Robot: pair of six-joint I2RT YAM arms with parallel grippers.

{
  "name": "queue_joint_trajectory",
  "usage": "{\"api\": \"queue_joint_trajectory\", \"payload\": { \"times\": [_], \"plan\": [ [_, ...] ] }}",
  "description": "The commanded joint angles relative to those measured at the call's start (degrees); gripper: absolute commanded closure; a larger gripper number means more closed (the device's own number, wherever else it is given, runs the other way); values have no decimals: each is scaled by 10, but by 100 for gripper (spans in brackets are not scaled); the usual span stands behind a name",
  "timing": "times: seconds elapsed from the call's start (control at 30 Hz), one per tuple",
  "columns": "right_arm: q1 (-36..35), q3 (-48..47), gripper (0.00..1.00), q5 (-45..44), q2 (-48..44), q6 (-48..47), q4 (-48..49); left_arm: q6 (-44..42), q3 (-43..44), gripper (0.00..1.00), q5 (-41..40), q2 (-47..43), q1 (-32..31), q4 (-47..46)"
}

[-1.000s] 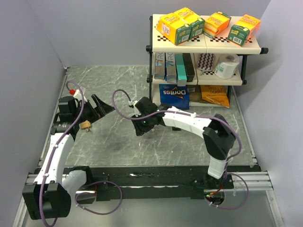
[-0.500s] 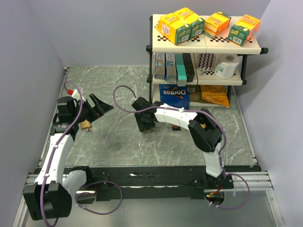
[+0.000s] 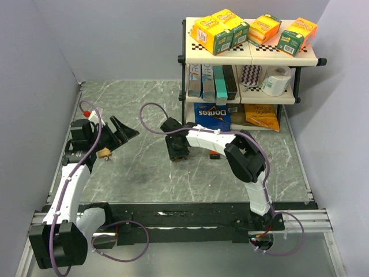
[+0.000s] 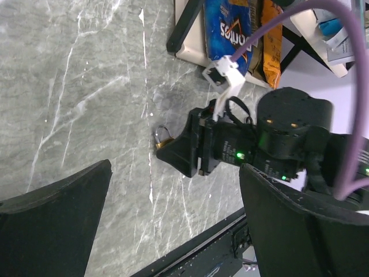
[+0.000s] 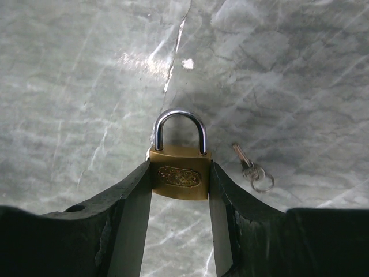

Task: Lock with the key
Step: Place the lock at the center of the board.

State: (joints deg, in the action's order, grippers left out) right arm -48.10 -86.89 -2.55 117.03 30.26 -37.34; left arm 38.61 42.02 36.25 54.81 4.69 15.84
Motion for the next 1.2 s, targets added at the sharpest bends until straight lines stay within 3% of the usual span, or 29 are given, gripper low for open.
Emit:
{"api": "queue_joint_trajectory", "payload": {
  "times": [0.0,0.03,0.17,0.23,0.37,0.43,0.63,0.83,0.93,1.0,1.17],
  "plan": [
    [5,-28,80,-5,21,29,-17,3,-1,4,10,-11,3,-21],
    [5,-28,80,-8,22,33,-18,2,0,4,10,-11,2,-19],
    [5,-29,56,-14,28,41,-23,-1,4,4,9,-10,2,-12],
    [4,-28,52,-12,28,45,-22,-5,4,4,4,-11,3,-8],
    [5,-25,29,-12,21,48,-23,-13,5,4,3,-11,2,-3],
    [4,-28,25,-18,18,49,-24,-21,10,4,-3,-6,2,7],
    [5,-48,21,-16,9,30,-22,-94,73,4,-9,30,3,66],
    [3,-44,18,4,-38,-13,7,-303,191,4,-9,112,24,215],
    [2,-37,17,5,-71,-42,26,-416,250,4,-28,151,66,269],
    [2,-31,16,3,-95,-70,41,-438,264,4,-61,174,100,278],
    [0,15,13,3,-151,-172,106,-612,312,4,-101,247,138,328]
  ]
}}
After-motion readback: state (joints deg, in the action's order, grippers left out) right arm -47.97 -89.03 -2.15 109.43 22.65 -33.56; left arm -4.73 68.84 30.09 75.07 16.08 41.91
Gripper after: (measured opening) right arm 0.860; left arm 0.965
